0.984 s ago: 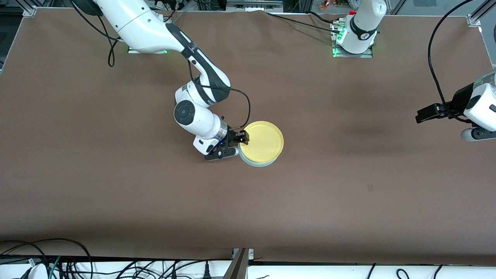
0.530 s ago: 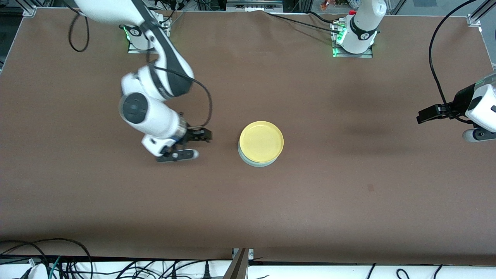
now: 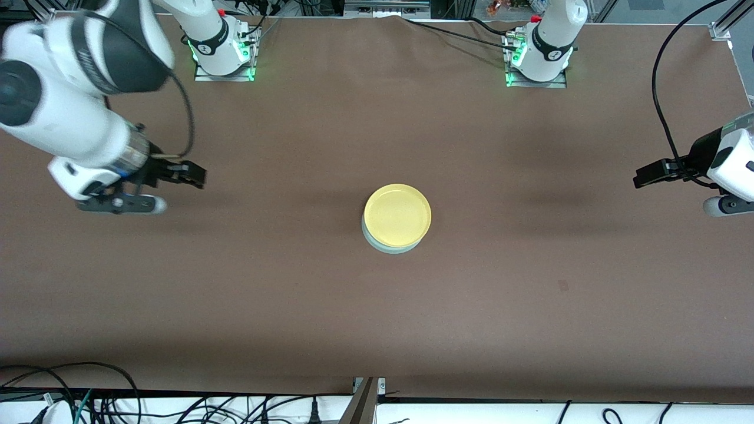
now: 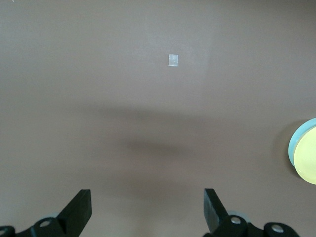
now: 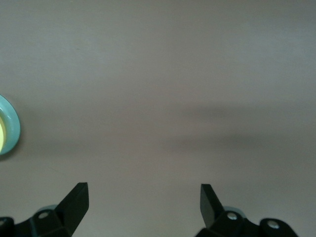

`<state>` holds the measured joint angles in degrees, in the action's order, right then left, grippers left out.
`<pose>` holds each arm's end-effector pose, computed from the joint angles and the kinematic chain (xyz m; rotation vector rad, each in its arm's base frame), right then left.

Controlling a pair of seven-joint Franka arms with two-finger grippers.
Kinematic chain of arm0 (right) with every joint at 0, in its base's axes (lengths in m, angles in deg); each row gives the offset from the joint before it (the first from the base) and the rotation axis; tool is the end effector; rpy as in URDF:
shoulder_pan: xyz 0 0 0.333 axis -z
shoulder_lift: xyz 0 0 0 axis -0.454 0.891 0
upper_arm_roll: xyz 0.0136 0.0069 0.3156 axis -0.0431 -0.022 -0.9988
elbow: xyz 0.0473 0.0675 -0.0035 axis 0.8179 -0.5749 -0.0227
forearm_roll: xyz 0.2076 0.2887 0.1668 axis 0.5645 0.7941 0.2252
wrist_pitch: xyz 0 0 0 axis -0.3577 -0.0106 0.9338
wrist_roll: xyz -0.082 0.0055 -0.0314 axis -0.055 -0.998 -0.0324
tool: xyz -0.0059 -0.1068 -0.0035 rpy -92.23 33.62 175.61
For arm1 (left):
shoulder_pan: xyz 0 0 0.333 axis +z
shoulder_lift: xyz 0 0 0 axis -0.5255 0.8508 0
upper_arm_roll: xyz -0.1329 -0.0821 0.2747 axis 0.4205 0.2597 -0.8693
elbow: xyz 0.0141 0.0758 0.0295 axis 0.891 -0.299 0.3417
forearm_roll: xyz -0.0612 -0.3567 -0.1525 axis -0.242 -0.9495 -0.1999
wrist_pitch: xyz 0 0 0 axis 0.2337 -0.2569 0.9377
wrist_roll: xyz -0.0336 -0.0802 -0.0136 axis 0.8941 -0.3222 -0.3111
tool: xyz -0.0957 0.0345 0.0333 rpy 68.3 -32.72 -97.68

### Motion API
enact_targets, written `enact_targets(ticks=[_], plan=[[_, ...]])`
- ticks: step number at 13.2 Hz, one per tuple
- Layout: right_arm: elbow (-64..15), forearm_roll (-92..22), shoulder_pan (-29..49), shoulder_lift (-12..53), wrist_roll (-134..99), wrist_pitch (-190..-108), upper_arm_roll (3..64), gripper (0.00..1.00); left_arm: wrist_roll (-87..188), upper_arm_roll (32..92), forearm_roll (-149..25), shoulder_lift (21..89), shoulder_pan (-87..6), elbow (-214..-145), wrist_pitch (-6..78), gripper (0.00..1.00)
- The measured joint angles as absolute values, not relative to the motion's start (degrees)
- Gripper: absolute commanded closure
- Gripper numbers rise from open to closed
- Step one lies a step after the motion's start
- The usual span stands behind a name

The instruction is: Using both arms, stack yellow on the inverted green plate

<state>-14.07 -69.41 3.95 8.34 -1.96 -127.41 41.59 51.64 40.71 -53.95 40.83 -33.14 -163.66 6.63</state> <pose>0.5984 0.1154 0.5308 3.1203 -0.0434 -0.1558 0.6061 0.0115 0.5594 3.1211 0.2516 -0.1924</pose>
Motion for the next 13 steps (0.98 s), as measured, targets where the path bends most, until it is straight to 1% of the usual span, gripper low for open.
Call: enact_targets(ticks=[1, 3, 5, 7, 10, 13], plan=[[-13.9, -69.8, 6.4, 6.6, -2.5, -124.3, 40.6, 0.00, 51.6, 40.7, -53.9, 40.8, -33.1, -163.6, 6.6, 0.00], [-14.6, -70.7, 13.8, 3.0, -2.7, -121.0, 35.6, 0.00, 51.6, 40.7, -53.9, 40.8, -33.1, -163.6, 6.6, 0.00], [-17.7, -72.3, 18.0, 0.5, -2.8, -122.8, 33.3, 0.00, 51.6, 40.8, -53.9, 40.8, -33.1, -163.6, 6.6, 0.00], [-20.1, -72.9, 21.3, -0.5, -5.0, -125.3, 32.3, 0.00, 51.6, 40.8, -53.9, 40.8, -33.2, -163.6, 6.6, 0.00], [-20.5, -73.0, 25.3, -1.6, -8.0, -125.8, 31.4, 0.00, 51.6, 40.9, -53.9, 40.8, -33.2, -163.6, 6.6, 0.00], [-20.8, -73.0, 27.1, -3.0, -8.7, -125.6, 30.3, 0.00, 51.6, 40.9, -53.9, 40.8, -33.2, -163.6, 6.6, 0.00]])
